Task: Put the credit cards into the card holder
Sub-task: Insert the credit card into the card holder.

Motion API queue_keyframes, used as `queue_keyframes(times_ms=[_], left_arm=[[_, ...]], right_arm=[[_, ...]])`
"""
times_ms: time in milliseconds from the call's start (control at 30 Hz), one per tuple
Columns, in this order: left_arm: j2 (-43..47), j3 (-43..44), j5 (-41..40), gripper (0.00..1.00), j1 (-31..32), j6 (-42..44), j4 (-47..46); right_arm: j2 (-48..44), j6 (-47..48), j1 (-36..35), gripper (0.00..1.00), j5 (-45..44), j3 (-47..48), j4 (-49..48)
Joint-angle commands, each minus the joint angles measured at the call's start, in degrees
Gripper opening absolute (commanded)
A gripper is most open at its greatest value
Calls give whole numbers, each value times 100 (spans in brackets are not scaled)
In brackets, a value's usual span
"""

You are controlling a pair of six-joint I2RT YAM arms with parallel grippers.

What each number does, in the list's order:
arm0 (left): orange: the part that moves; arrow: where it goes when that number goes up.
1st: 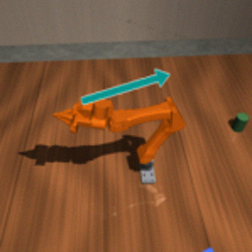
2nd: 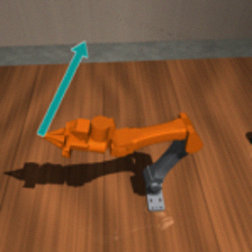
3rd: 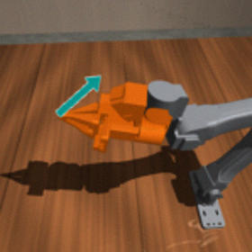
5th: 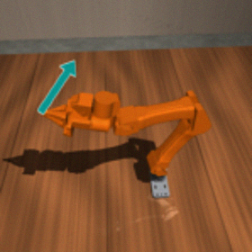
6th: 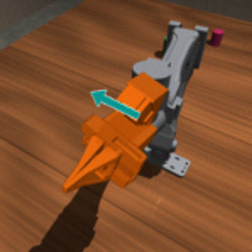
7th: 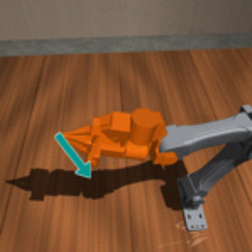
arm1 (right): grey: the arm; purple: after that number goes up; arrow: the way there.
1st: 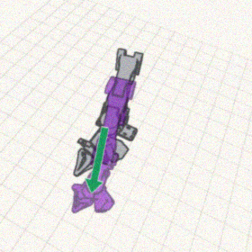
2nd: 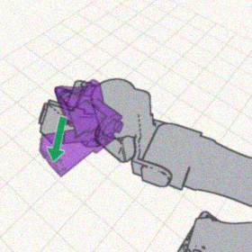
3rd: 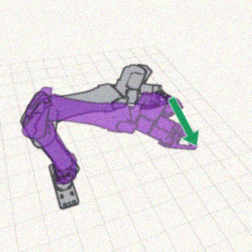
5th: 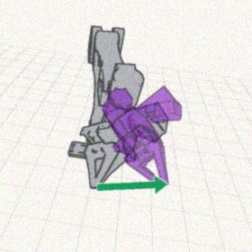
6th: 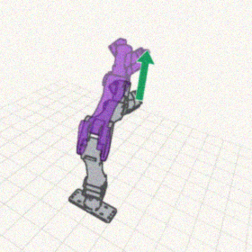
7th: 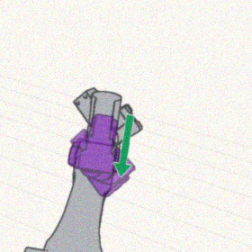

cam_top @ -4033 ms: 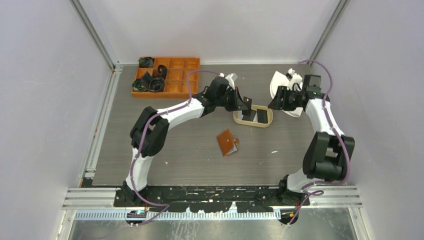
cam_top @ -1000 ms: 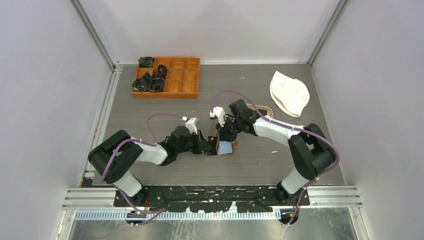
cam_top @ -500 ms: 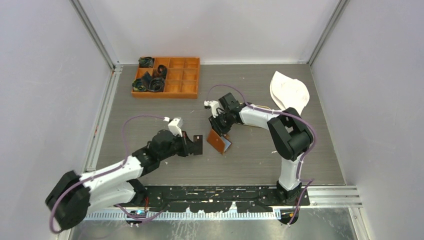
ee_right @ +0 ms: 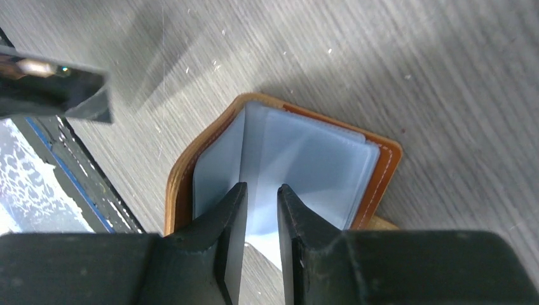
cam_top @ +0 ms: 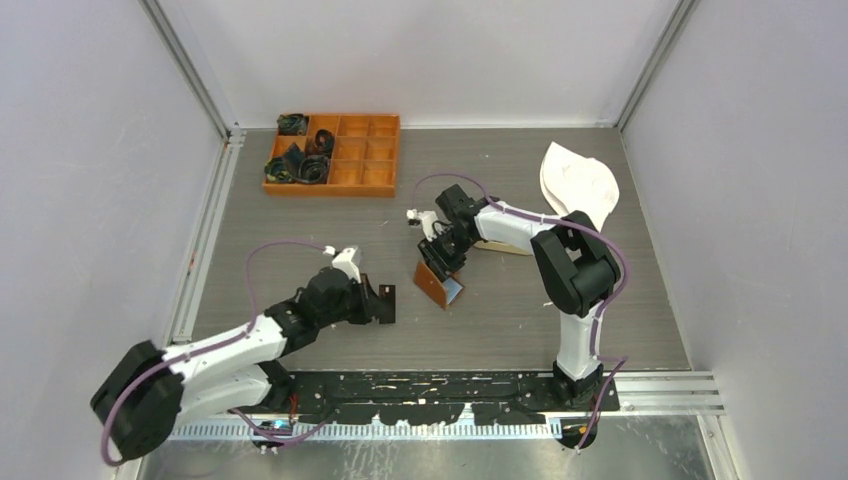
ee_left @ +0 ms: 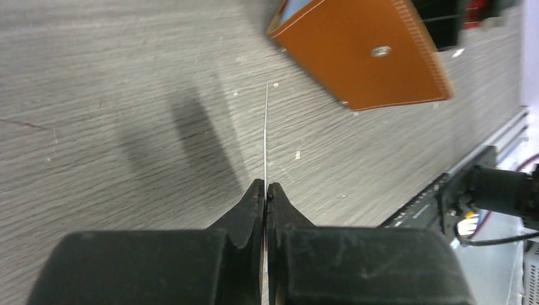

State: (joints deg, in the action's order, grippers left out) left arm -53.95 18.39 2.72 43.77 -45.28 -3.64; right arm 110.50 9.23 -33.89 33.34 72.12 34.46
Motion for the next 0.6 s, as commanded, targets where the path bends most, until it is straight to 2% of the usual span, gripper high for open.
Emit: queue_keyframes(times_ms=[0,200,567], left_arm=[[-813,166,21,0,9,-305,-1063],[-2052,660,362,0,9,-393,-1773],[-3725,1710,771,0,-84,-347,-2288]], right_arm=[[-534,462,34,29,256,-104,305],[-655,603,27,27,701,-253,237],[-765,603,-14,26,1029,-471,16]])
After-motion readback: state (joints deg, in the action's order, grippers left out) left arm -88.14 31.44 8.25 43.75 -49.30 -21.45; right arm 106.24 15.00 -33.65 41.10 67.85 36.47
